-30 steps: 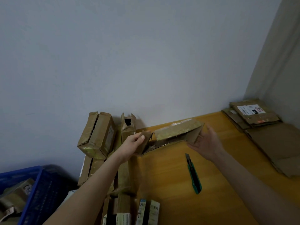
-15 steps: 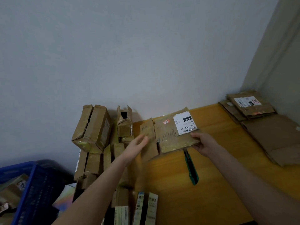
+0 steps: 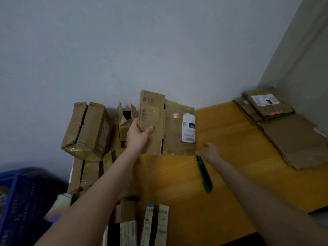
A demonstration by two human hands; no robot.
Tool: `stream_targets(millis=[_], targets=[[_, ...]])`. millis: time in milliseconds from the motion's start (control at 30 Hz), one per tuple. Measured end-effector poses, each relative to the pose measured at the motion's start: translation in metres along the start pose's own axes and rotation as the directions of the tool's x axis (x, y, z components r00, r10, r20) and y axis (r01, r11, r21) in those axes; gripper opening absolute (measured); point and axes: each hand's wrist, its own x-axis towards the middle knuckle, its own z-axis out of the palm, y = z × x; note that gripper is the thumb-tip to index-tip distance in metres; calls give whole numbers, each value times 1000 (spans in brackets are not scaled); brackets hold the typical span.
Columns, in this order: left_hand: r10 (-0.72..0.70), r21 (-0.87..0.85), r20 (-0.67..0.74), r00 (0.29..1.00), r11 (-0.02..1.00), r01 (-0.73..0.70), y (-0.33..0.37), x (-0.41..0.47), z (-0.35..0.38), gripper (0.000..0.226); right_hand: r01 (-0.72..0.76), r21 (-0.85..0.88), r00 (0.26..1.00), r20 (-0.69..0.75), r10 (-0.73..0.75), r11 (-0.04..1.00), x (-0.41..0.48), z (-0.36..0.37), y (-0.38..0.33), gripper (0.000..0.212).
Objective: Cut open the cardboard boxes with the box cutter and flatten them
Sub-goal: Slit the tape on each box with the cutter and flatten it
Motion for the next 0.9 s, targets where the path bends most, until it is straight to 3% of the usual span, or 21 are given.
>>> stream_targets(millis=[67, 200, 333, 467, 633, 700, 800, 900], targets=[[24, 135, -7, 1000, 991, -23, 1, -1, 1, 37, 17, -196, 1000, 8, -15, 980, 6, 14, 12, 59], [-58, 214, -28, 998, 975, 63, -18, -16, 11, 40, -29, -582, 998, -63, -9, 813, 12, 32, 44, 55], [-152, 229, -96, 984, 959, 170, -30, -26, 25, 44, -33, -663, 999, -17, 28, 748, 27, 36, 82, 70], [-284, 161, -149, 947, 938, 306, -41, -34, 47, 50, 25, -687, 999, 39, 3, 726, 42, 10, 92, 64], [-490, 18, -62, 870, 871, 492, -71, -50, 77, 48, 46, -724, 999, 15, -51, 688, 73, -39, 95, 54], [-529, 60, -22, 848, 846, 530, -84, -54, 88, 53, 182, -713, 978, 58, -202, 677, 77, -41, 88, 49], [-515, 304, -105, 851, 798, 520, -104, -56, 102, 60, 507, -664, 847, 266, -460, 550, 72, -17, 73, 55], [-535, 465, -181, 825, 693, 552, -119, -58, 108, 67, 669, -630, 738, 496, -458, 395, 70, 22, 69, 66]])
